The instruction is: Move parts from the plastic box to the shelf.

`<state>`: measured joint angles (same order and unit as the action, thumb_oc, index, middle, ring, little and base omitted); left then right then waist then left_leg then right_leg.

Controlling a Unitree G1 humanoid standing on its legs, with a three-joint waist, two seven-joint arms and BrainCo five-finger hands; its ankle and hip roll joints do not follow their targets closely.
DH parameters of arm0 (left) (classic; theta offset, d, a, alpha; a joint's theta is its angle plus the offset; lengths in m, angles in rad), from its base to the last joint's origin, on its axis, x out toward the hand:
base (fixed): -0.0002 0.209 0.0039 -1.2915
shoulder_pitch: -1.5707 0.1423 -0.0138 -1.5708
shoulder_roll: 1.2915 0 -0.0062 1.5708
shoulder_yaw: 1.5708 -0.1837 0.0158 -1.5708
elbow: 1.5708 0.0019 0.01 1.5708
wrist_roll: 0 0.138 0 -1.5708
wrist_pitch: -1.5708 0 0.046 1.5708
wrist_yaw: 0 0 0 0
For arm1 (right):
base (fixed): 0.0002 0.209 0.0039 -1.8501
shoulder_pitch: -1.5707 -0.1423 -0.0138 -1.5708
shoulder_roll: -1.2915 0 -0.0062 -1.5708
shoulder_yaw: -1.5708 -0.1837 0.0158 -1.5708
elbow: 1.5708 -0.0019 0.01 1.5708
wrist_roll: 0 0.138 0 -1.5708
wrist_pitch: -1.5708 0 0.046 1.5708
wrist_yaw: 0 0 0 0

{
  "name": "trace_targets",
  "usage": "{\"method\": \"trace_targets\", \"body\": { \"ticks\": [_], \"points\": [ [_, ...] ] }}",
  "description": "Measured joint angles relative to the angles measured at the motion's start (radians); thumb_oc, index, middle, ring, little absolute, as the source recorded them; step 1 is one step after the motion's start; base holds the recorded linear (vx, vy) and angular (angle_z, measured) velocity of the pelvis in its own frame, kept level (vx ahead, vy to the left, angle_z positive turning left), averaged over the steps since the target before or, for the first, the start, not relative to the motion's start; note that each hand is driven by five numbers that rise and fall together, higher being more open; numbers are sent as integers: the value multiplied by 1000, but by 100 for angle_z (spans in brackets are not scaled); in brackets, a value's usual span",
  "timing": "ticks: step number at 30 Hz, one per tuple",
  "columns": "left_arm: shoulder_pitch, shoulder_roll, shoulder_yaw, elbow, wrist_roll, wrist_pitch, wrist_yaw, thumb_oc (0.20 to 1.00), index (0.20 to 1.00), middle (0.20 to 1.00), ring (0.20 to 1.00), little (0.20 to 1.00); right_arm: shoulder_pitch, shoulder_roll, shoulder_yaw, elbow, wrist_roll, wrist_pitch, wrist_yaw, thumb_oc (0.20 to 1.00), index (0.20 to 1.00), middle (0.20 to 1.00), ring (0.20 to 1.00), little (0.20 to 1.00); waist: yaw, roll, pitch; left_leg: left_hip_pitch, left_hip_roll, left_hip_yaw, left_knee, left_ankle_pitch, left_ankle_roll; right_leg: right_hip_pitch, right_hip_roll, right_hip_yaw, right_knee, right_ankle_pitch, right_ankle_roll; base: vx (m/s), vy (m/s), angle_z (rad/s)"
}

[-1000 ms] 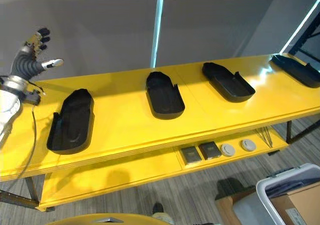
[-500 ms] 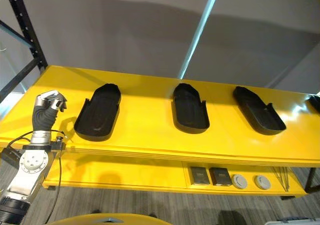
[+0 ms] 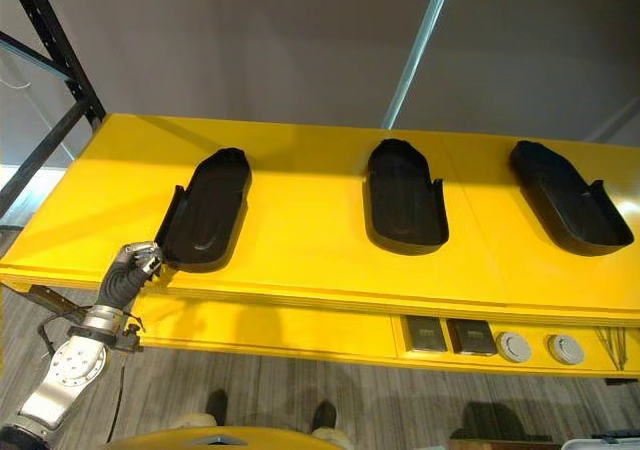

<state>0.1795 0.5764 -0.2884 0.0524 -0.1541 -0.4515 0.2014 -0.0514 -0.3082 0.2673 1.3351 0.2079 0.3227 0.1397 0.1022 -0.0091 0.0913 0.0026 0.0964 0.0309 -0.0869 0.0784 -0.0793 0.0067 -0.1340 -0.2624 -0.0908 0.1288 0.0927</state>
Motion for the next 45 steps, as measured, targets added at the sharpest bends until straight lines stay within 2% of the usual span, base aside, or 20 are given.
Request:
{"method": "trace_targets", "body": {
  "ticks": [4, 9, 12, 19, 32, 45],
  "points": [
    [3, 6, -11, 6, -21, -27, -18, 200, 200, 200, 200, 200, 2, -4, -5, 0, -3, 4, 2, 1000, 1000, 1000, 1000, 1000, -1, 8, 6, 0, 0, 1, 0, 0, 0, -1, 0, 0, 0, -1, 1, -8, 5, 0],
    [3, 7, -51, 7, -67, -65, -88, 200, 200, 200, 200, 200, 9, -5, -8, -1, -14, 3, 3, 1000, 1000, 1000, 1000, 1000, -11, 12, 8, 1, 0, 1, 0, -5, -6, 3, 0, 2, 0, -6, 7, 24, -1, 0],
    [3, 8, -70, 7, -81, -69, -121, 200, 200, 200, 200, 200, 10, -4, -14, -1, -14, 1, 3, 1000, 1000, 1000, 1000, 1000, -20, 13, 7, 7, 0, 3, 0, -6, -8, 8, 0, 4, 0, -6, 7, 52, -9, -2],
    [2, 8, -107, 8, -100, -71, -117, 200, 200, 200, 200, 200, 14, -4, -14, -2, -14, -2, 5, 1000, 1000, 1000, 1000, 1000, -35, 12, 1, 17, 1, 24, 0, -8, -9, 6, 2, 28, 0, -5, 7, 54, -15, -8],
    [1, -3, -103, 138, -98, -78, 65, 200, 200, 200, 200, 200, 87, 29, -15, -3, -16, -3, 16, 1000, 1000, 1000, 1000, 1000, -56, -18, -40, 16, 2, 47, 0, -13, -10, -9, 4, 56, 0, -5, 7, 62, -20, -5],
    [-47, -40, -81, 160, -74, -81, 156, 200, 200, 200, 200, 200, 132, 46, -13, -24, -19, -25, 22, 1000, 1000, 1000, 1000, 1000, -112, -14, -28, -1, 2, 69, 0, -14, -10, -42, 9, 93, 0, -3, 7, 5, -3, -5]
  ]
}}
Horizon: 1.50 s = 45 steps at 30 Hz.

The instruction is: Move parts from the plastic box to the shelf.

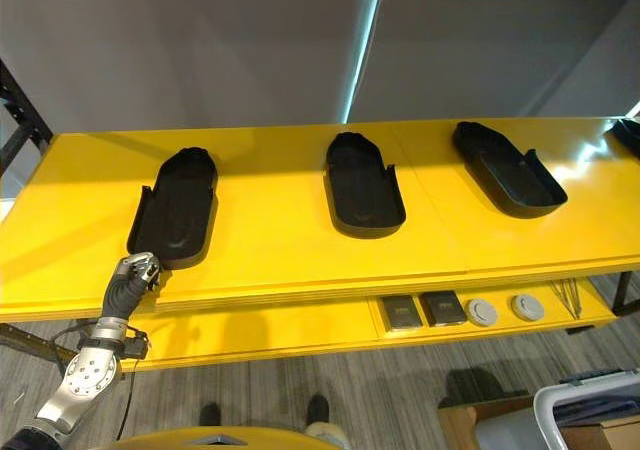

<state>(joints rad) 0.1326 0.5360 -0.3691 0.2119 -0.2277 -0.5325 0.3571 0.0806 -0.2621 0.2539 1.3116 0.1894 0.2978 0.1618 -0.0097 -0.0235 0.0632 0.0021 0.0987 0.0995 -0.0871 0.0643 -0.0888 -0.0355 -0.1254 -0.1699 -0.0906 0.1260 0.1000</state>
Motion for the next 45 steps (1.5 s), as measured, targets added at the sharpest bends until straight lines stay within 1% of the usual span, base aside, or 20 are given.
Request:
{"method": "trace_targets", "body": {
  "ticks": [7, 14, 19, 23, 24, 25, 27, 28, 29, 31, 32, 33, 36, 37, 38, 39, 40, 41, 43, 45],
  "points": [
    [-40, -10, 14, 0, 17, 1, 52, 200, 200, 200, 200, 200, 1, 0, -1, -4, -17, -13, 0, 1000, 1000, 1000, 1000, 1000, -13, 4, 25, 13, 2, 14, 0, -1, 6, 1, 3, 8, 0, 2, 0, -1, 0, -4],
    [-70, -10, 17, -1, 37, 11, 55, 200, 200, 200, 200, 200, -1, 0, -3, -4, -31, -20, -1, 1000, 1000, 1000, 1000, 1000, -20, 3, 27, 17, 7, 32, 0, -9, 5, 2, 8, 22, 0, 1, 0, -20, -6, -7],
    [-67, -10, 17, -3, 36, 28, 62, 200, 200, 200, 200, 200, -6, 0, -6, -3, -30, -20, -1, 1000, 1000, 1000, 1000, 1000, -13, 5, 32, 34, 10, 33, 0, -10, 4, 21, 10, 19, 0, -1, -1, -44, -14, 1],
    [-20, -32, 33, 4, 38, 28, 152, 200, 200, 200, 200, 200, -13, 5, -23, 1, -30, -20, -12, 1000, 1000, 1000, 1000, 1000, 4, 6, 31, 48, 13, 25, 0, -14, 2, 39, 11, 12, 0, -5, -1, -79, -33, 6],
    [0, -49, 53, 7, 43, 28, 219, 200, 200, 200, 200, 200, -31, 11, -28, 1, -31, -18, -16, 1000, 1000, 1000, 1000, 1000, 16, 6, 30, 44, 14, 8, 0, -13, 2, 44, 11, -4, 0, -6, -3, -94, -62, 21],
    [9, -56, 65, 8, 47, 28, 244, 200, 200, 200, 200, 200, -36, 15, -28, 1, -31, -17, -20, 1000, 1000, 1000, 1000, 1000, 21, 6, 30, 45, 14, 5, 0, -12, 2, 48, 11, -8, 0, -8, -4, -100, -74, 27],
    [26, -84, 98, 49, 63, 20, 350, 200, 200, 200, 200, 200, -46, 13, -26, 3, -31, -9, -22, 1000, 1000, 1000, 1000, 1000, 41, 12, 23, 51, 15, -16, 0, -12, 2, 67, 11, -26, 0, -13, -6, -61, -53, 29],
    [35, -93, 115, 103, 75, 20, 427, 200, 200, 200, 200, 200, -38, 10, -25, 5, -31, -9, -22, 1000, 1000, 1000, 1000, 1000, 46, 11, 9, 51, 15, -24, 0, -10, 1, 75, 12, -39, 0, -20, -4, -58, -75, 29],
    [45, -100, 139, 140, 99, 8, 469, 200, 200, 200, 200, 200, -46, 8, -17, 5, -32, -4, -20, 1000, 1000, 1000, 1000, 1000, 63, 14, 0, 51, 16, -29, 0, -10, 1, 78, 13, -45, 0, -21, -6, -67, -86, 28],
    [55, -130, 199, 241, 124, -10, 540, 200, 200, 200, 200, 200, -53, 2, 3, 5, -38, 6, -18, 1000, 1000, 1000, 1000, 1000, 67, 17, -11, 53, 16, -49, 0, -10, 0, 92, 13, -65, 0, -23, -10, -53, -61, 24],
    [60, -148, 232, 287, 123, -19, 573, 200, 200, 200, 200, 200, -54, -2, 15, 4, -38, 11, -18, 1000, 1000, 1000, 1000, 1000, 71, 15, -18, 53, 16, -51, 0, -9, 0, 94, 13, -67, 0, -25, -11, -84, -84, 24],
    [69, -180, 282, 357, 66, -53, 612, 200, 200, 200, 200, 200, -57, -7, 21, 6, -38, 12, -17, 1000, 1000, 1000, 1000, 1000, 92, 17, -23, 52, 16, -64, 0, -8, 0, 100, 14, -75, 0, -25, -11, -84, -82, 20],
    [64, -266, 419, 530, -84, -127, 620, 200, 200, 200, 200, 200, -57, -7, 21, 6, -33, 21, -17, 1000, 1000, 1000, 1000, 1000, 97, 17, -25, 51, 16, -77, 0, -5, 0, 110, 13, -93, 0, -30, -11, -46, -48, 18],
    [58, -301, 521, 655, -124, -145, 617, 200, 200, 200, 200, 200, -61, -8, 21, 6, -19, 34, -19, 1000, 1000, 1000, 1000, 1000, 98, 19, -24, 51, 17, -83, 0, -4, 0, 111, 15, -96, 0, -31, -12, -39, -27, 6],
    [72, -302, 537, 698, -126, -142, 615, 200, 200, 200, 200, 200, -61, -10, 20, 6, -8, 38, -19, 1000, 1000, 1000, 1000, 1000, 98, 20, -22, 50, 18, -90, 0, -4, 0, 111, 16, -98, 0, -32, -13, -63, 7, 13],
    [98, -300, 538, 714, -149, -134, 565, 576, 576, 576, 576, 576, -62, -19, 18, 6, 8, 47, -17, 1000, 1000, 1000, 1000, 1000, 107, 24, -18, 46, 19, -95, 0, -1, -3, 111, 16, -108, 0, -35, -9, -59, 24, 14],
    [100, -302, 535, 748, -175, -116, 517, 702, 702, 702, 702, 702, -64, -23, 18, 5, 9, 52, -16, 1000, 1000, 1000, 1000, 1000, 111, 26, -17, 45, 19, -95, 0, -2, -5, 110, 15, -111, 0, -35, -8, -70, 40, 13],
    [96, -302, 534, 793, -186, -101, 479, 1000, 1000, 1000, 1000, 1000, -66, -24, 19, 6, 9, 53, -16, 1000, 1000, 1000, 1000, 1000, 111, 28, -16, 45, 20, -95, 0, -2, -7, 109, 15, -112, 0, -36, -8, -51, 46, 4],
    [86, -310, 531, 904, -213, -53, 392, 1000, 1000, 1000, 1000, 1000, -68, -23, 19, 10, 9, 54, -16, 1000, 1000, 1000, 1000, 1000, 107, 28, -16, 42, 22, -87, 1, -2, -8, 105, 15, -113, 0, -35, -9, -47, 53, -2],
    [88, -318, 480, 976, -233, -6, 298, 1000, 1000, 1000, 1000, 1000, -67, -22, 17, 12, 13, 52, -14, 1000, 1000, 1000, 1000, 1000, 95, 28, -14, 37, 26, -69, 1, -1, -8, 100, 15, -112, 0, -34, -11, -37, 60, -2]
  ]
}}
